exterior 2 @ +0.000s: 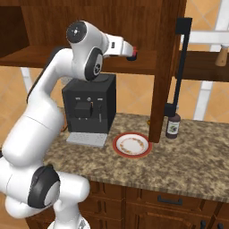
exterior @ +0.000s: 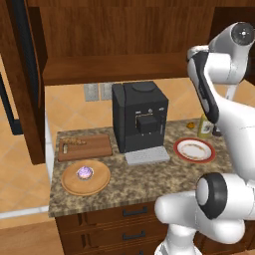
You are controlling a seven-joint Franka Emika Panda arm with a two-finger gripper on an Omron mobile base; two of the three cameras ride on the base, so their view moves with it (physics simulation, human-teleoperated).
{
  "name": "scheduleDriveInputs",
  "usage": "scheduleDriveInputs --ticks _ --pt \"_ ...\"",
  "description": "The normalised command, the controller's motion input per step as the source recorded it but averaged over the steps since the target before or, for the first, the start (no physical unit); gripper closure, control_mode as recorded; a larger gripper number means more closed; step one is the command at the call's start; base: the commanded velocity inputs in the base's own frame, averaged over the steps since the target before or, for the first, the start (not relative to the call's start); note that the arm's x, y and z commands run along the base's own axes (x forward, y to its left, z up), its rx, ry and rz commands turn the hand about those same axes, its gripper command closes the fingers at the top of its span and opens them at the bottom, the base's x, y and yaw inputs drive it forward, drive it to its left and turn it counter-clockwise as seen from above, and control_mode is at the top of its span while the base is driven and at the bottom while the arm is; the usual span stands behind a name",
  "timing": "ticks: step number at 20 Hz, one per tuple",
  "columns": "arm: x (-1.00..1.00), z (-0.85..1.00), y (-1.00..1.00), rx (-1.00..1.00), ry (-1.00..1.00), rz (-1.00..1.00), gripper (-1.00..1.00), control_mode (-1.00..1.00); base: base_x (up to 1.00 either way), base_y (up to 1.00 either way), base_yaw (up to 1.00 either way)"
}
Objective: From the different types of pastries on the counter, select a croissant and place it on the cutting board. Then retrieve a jar of jam from the cabinet and place it alongside the croissant on the cutting board.
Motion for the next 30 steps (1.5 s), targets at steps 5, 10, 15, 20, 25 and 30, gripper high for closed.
scheduleDriveInputs --ticks 5,10,15,20,25,30 --pt "0.85 0.00 -0.01 0.04 0.15 0.00 -1.00 -1.00 0.00 0.00 0.00" --pt "0.43 0.01 -0.14 0.01 0.02 -0.09 -1.00 -1.00 0.00 0.00 0.00" --pt "0.26 -0.04 -0.18 0.00 0.00 -0.10 -1.00 -1.00 0.00 0.00 0.00" --pt "0.32 -0.34 0.00 0.00 0.02 -0.01 -1.00 -1.00 0.00 0.00 0.00" --pt "0.34 -0.21 -0.15 0.00 0.01 0.00 -1.00 -1.00 0.00 0.00 0.00" --pt "0.36 0.00 -0.35 0.00 0.00 0.00 -1.00 -1.00 0.00 0.00 0.00"
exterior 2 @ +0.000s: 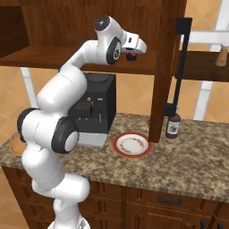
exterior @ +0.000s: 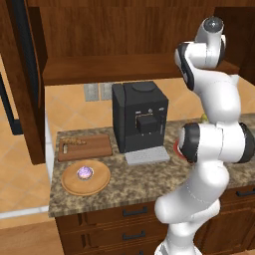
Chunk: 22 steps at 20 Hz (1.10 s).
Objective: From the different types of pastries on the counter, select a croissant and place it on the cutting board. Then retrieve a jar of jam from the cabinet and place it alongside the croissant on the cutting board.
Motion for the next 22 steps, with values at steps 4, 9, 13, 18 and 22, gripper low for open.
scheduleDriveInputs --ticks 4,9,13,18,22 --pt "0.38 0.00 -0.12 0.01 0.00 0.00 -1.00 -1.00 0.00 0.00 0.00" --pt "0.34 0.00 0.00 0.02 0.03 0.00 -1.00 -1.00 0.00 0.00 0.00" --pt "0.13 -0.09 0.00 0.04 0.03 0.00 -1.00 -1.00 0.00 0.00 0.00" --pt "0.00 -0.31 0.00 0.04 0.03 0.00 -1.00 -1.00 0.00 0.00 0.00" --pt "-0.03 -0.34 0.00 0.00 0.00 -0.01 -1.00 -1.00 0.00 0.00 0.00"
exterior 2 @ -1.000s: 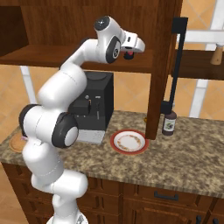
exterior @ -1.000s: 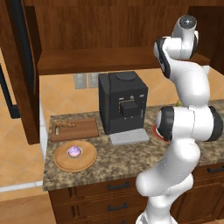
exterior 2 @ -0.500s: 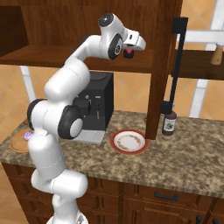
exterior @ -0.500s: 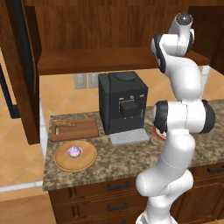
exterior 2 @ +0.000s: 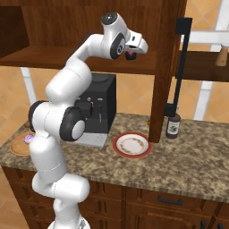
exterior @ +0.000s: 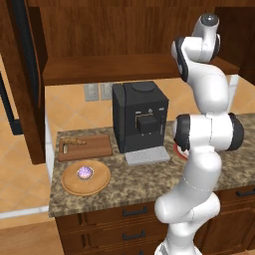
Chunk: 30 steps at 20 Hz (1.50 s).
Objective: From the different types of pastries on the counter, select a croissant and place it on the cutting board. Then retrieve a jar of jam from the cabinet and place it alongside the croissant on the cutting board.
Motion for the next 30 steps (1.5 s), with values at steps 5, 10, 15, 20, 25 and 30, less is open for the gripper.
scheduleDriveInputs --ticks 5,10,15,20,25,30 --pt "0.29 -0.02 0.00 0.00 0.00 0.00 -1.00 -1.00 0.00 0.00 0.00" --pt "0.26 -0.01 0.00 0.00 0.00 0.00 -1.00 -1.00 0.00 0.00 0.00" --pt "0.23 0.00 -0.05 0.00 0.00 -0.03 1.00 -1.00 0.00 0.00 0.00" --pt "-0.20 0.05 0.05 0.00 -0.02 0.00 1.00 -1.00 0.00 0.00 0.00" --pt "-0.98 0.08 0.50 0.00 -0.12 0.00 1.00 -1.00 0.00 0.00 0.00" --pt "-1.00 -0.05 0.78 -0.06 -0.13 0.00 1.00 -1.00 0.00 0.00 0.00"
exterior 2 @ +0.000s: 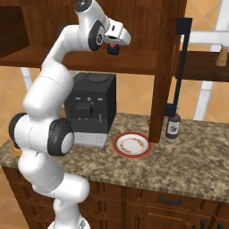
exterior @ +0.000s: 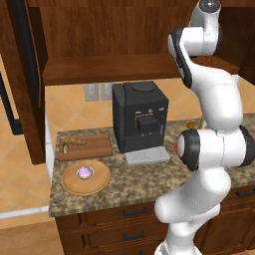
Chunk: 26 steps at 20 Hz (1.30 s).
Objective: From the different types of pastries on the counter, select a croissant and place it on the cutting board. Then retrieve a jar of jam from the cabinet and place it alongside the croissant on the cutting board.
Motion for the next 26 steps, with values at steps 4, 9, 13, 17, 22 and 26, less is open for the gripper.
scheduleDriveInputs --ticks 4,9,13,17,22,26 --pt "-1.00 0.00 0.83 0.00 -0.19 -0.01 1.00 -1.00 0.00 0.00 0.00" --pt "-1.00 -0.09 1.00 0.05 -0.16 0.00 1.00 -1.00 0.00 0.00 0.00" --pt "-1.00 -0.28 1.00 0.14 -0.08 -0.01 1.00 -1.00 0.00 0.00 0.00" --pt "-0.73 -0.24 1.00 0.26 -0.12 0.03 1.00 -1.00 0.00 0.00 0.00" --pt "-0.53 -0.27 1.00 0.18 -0.12 0.09 1.00 -1.00 0.00 0.00 0.00" --pt "-0.19 -0.34 1.00 0.00 -0.01 0.22 1.00 -1.00 0.00 0.00 0.00"
